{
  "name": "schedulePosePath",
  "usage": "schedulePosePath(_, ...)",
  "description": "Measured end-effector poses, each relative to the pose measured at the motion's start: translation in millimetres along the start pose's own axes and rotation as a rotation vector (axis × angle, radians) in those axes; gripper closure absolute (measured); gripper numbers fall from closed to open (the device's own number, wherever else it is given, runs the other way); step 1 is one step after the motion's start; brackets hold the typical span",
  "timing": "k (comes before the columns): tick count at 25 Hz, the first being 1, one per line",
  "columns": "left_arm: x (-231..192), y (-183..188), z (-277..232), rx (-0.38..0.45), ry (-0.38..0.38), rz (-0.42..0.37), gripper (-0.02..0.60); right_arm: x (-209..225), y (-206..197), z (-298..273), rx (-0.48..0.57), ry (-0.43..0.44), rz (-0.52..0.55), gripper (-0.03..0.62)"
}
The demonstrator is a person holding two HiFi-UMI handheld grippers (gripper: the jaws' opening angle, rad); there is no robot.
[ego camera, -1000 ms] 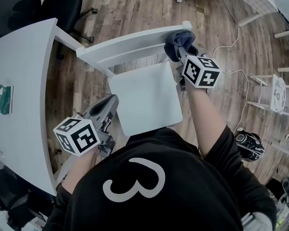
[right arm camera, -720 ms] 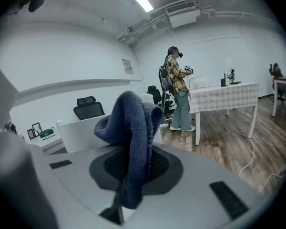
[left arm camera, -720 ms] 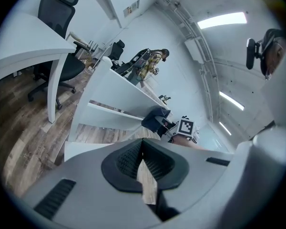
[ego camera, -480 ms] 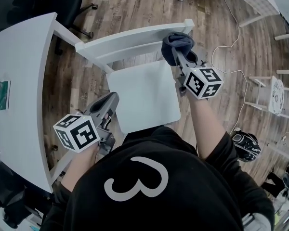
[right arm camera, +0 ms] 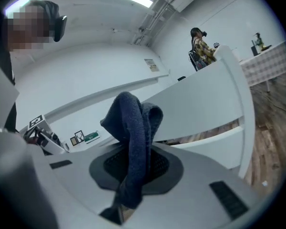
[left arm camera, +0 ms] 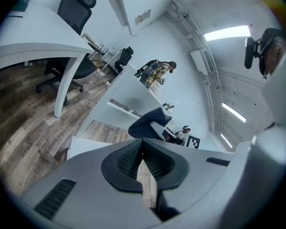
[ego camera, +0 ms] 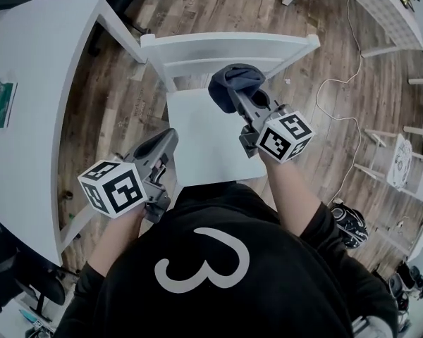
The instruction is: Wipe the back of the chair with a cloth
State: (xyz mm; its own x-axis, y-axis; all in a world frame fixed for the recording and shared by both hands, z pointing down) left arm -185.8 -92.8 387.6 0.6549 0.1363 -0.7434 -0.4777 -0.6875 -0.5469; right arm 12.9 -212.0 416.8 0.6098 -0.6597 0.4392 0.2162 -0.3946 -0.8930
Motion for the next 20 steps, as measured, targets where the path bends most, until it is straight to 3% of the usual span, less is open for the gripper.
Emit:
schedulePosePath(8,-30,-2,40,0.070,0.068,0.054,0.568,-52,-26,-69,-0.089,0.120,0.080,0.542)
schedulePosePath(20,-58,-3,74,0.125,0.143,0.102,0.568,-54,-49,-116,-0.136,0.043,0.152,0.542)
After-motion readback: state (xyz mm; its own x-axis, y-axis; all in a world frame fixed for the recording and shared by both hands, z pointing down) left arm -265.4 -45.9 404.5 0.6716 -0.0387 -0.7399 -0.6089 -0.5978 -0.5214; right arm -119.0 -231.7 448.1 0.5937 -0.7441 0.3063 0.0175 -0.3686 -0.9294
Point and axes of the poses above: the fingertips, and each gripper's own axes: z backward along the fingers, x to its right, y out of its top, the point moved 6 cm from there along z, backward along the fingers, and after that the axes turned 6 degrees about x, right-handed, at the moved point
